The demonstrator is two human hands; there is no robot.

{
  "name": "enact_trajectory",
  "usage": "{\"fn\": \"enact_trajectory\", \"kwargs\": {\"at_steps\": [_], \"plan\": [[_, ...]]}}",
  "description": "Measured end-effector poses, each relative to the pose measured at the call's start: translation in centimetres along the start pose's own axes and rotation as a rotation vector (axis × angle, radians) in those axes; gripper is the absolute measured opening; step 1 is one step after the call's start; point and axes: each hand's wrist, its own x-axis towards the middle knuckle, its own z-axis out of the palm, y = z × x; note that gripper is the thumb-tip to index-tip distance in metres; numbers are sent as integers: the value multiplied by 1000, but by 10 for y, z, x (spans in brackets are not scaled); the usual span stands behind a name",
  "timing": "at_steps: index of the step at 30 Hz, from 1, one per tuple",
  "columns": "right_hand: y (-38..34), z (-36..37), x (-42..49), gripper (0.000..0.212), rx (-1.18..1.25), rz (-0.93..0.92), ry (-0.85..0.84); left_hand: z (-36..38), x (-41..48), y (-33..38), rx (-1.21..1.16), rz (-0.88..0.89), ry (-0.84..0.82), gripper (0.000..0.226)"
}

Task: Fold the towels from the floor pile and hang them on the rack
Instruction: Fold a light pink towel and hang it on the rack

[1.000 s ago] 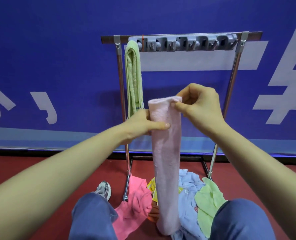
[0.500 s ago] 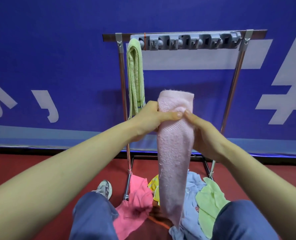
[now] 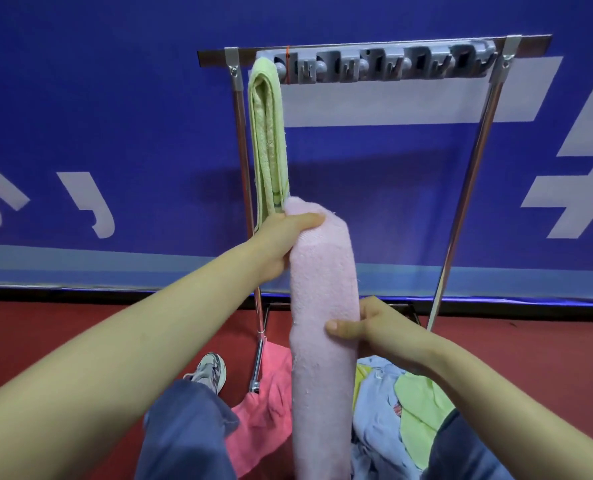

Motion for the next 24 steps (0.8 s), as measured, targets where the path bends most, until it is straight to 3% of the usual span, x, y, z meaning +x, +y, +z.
{"fn": "enact_trajectory", "kwargs": {"at_steps": [3,8,10,12,14,19,24], "plan": [[12,2,7,23,45,33,-10,-11,3,-30,-24,-192,-116,28],[37,-2,24,27,205,113,37,-27,7,-102,-51,-456,-204,82],[46,-9,36,28,270,138,79,-30,12,-128,-90,-534,-294,89],[57,-18,50,28,346,175,151,-30,17,-149,-102,-563,-351,83],[69,-29,65,26,427,236,214,-30,25,-169,-80,-543,-365,60],[108,-49,108,18,507,397,299,-36,59,-214,252,-417,-355,22],[144,-53,141,20,652,406,340,-43,93,-244,172,-363,-322,25]]}}
